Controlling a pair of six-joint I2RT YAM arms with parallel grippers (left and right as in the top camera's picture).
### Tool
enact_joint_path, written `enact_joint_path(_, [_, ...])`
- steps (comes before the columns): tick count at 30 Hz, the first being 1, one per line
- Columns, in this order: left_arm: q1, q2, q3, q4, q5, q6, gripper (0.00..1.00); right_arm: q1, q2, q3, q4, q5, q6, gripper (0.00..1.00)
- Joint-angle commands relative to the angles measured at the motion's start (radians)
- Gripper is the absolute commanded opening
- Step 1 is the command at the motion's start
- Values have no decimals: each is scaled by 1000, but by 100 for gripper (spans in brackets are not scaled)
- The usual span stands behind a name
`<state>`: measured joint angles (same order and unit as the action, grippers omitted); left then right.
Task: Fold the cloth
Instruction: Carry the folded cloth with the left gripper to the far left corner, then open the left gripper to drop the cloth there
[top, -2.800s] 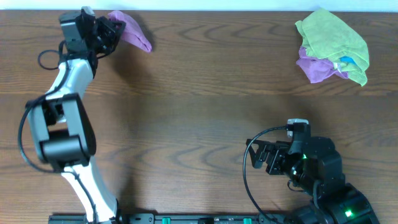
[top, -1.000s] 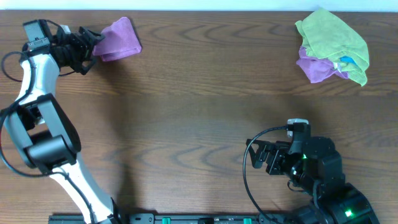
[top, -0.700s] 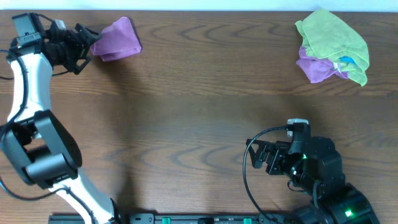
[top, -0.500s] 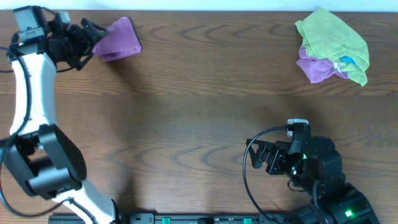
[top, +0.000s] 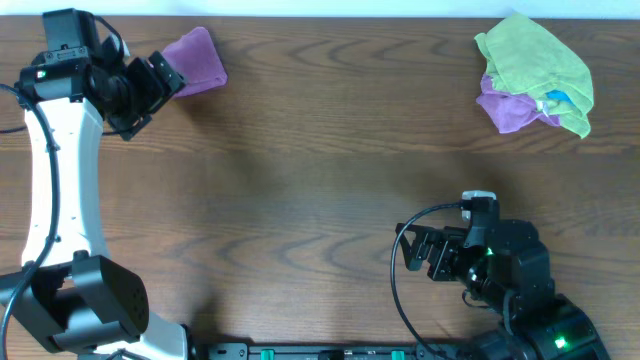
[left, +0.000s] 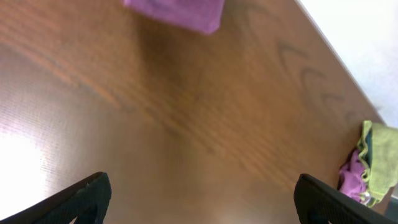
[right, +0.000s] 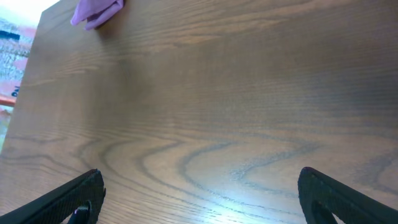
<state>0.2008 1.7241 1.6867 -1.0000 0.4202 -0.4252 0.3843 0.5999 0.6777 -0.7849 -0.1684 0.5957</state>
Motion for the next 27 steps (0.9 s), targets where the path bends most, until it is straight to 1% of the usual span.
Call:
enact_joint_path(1, [0,-8,19,-43,-14,6,95,-13,-4,-4,2,-5,14,99])
enact_joint_path(7, [-22,-8,16,-118,-13,109,95,-13,-4,-4,2,-5,14,99])
enact_joint_path(12, [-48,-41,-45,-101,-61,163,95,-13,-4,-4,2,-5,13,99])
enact_joint_path(16, [-63,-139,-214,54,-64,186,96,-13,-4,-4,2,-5,14,99])
enact_joint_path(21, [-67,-377,-583,360,-55,187,95,-13,-4,-4,2,-5,13,99])
enact_joint_path(25, [-67,-555,-777,495,-65,202,95,-13,-4,-4,2,-5,14,99])
enact_joint_path(27, [-67,-637,-854,539,-65,210,96,-13,-4,-4,2,-5,14,99])
